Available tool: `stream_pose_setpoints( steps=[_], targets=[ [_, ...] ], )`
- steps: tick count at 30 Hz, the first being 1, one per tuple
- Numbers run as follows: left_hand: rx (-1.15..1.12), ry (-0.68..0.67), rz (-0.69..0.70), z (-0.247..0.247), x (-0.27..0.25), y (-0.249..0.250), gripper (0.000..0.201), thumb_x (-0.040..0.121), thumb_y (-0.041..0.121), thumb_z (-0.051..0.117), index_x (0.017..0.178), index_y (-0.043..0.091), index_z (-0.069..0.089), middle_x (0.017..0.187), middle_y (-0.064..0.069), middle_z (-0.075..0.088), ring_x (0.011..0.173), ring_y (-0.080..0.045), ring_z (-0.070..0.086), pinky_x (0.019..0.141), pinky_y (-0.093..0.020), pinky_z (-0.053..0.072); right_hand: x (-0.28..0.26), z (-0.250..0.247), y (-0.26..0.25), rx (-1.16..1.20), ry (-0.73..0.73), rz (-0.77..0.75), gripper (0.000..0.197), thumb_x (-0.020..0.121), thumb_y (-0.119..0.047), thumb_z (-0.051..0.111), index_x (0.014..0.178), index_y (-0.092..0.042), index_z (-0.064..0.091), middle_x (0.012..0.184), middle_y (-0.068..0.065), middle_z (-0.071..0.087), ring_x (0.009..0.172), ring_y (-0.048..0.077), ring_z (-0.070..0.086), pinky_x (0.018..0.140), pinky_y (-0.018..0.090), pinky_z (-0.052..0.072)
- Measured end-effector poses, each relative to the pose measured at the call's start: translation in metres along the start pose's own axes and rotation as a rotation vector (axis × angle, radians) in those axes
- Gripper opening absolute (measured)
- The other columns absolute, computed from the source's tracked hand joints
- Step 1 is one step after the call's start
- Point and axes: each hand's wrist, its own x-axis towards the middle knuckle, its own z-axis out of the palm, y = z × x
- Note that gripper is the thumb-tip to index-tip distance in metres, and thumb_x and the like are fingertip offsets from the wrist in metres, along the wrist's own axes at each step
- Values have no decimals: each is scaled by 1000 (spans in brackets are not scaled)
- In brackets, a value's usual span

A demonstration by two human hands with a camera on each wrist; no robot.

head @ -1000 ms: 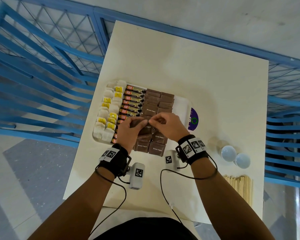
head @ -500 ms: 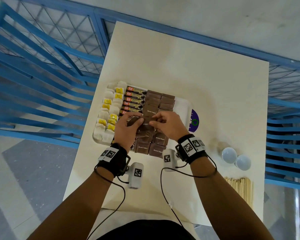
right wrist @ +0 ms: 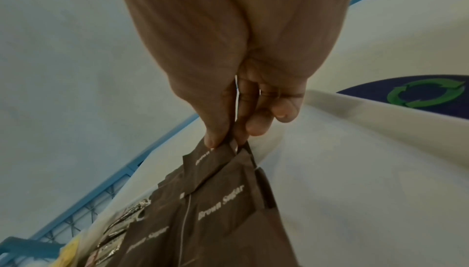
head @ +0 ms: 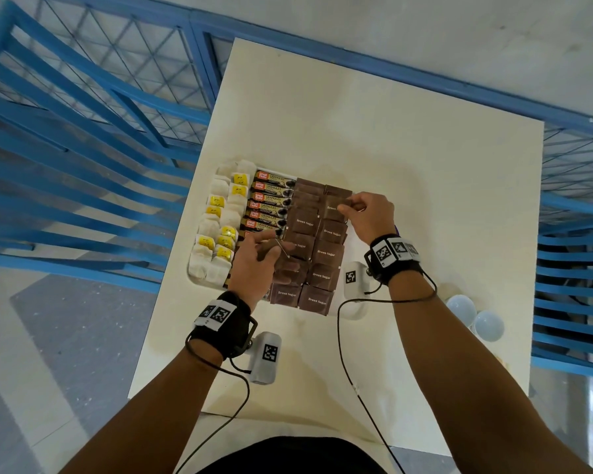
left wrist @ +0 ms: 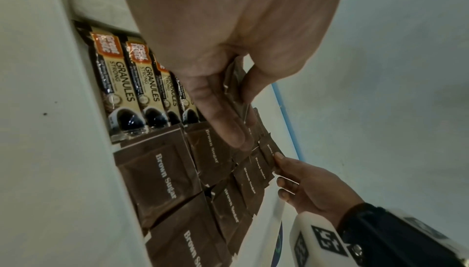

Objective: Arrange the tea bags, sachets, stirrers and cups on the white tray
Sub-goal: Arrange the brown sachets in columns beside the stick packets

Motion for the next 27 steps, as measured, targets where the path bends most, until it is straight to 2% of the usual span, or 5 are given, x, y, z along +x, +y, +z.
stream_pose_setpoints(
  steps=[4, 13, 19, 24, 27],
  targets=[
    [12, -10, -28, 2, 0, 0, 19, 104, 2, 51, 117, 15, 52, 106, -12, 77, 77, -31, 77, 58, -42, 63, 2, 1, 2, -25, 2, 2, 20, 85, -27, 79, 100, -15, 74, 84, -1, 70, 77, 11, 62, 66, -3, 37],
    [70, -70, -1, 6, -5, 6, 28, 105, 1, 46, 123, 17, 60, 104, -6, 78, 80, -33, 77, 60, -43, 64, 2, 4, 4, -6, 52, 34, 27, 82, -29, 83, 102, -17, 68, 81, 0, 70, 74, 9, 62, 61, 2, 32],
    [62, -71, -26, 6, -4, 5, 31, 105, 5, 49, 134, 15, 49, 103, -4, 79, 79, -32, 77, 55, -36, 61, -20, 1, -8, 37, 144, -64, 9, 89, -25, 72, 95, -19, 70, 85, -7, 69, 77, 6, 64, 77, 26, 55],
    [93, -87, -32, 7, -2, 5, 40, 101, -2, 52, 136, 16, 46, 88, -2, 79, 75, -28, 77, 58, -39, 63, -58, 15, -34, 60, -338, -216, 17, 93, -36, 69, 102, -23, 74, 93, -15, 70, 86, -4, 62, 76, 10, 47],
    [95, -131, -26, 8, -3, 5, 38, 102, 2, 53, 136, 17, 44, 92, -13, 78, 76, -31, 77, 63, -44, 64, -68, 24, -39, 25, -477, -289, 19, 90, -36, 72, 102, -22, 76, 90, -16, 68, 81, -3, 60, 71, 10, 42]
  ],
)
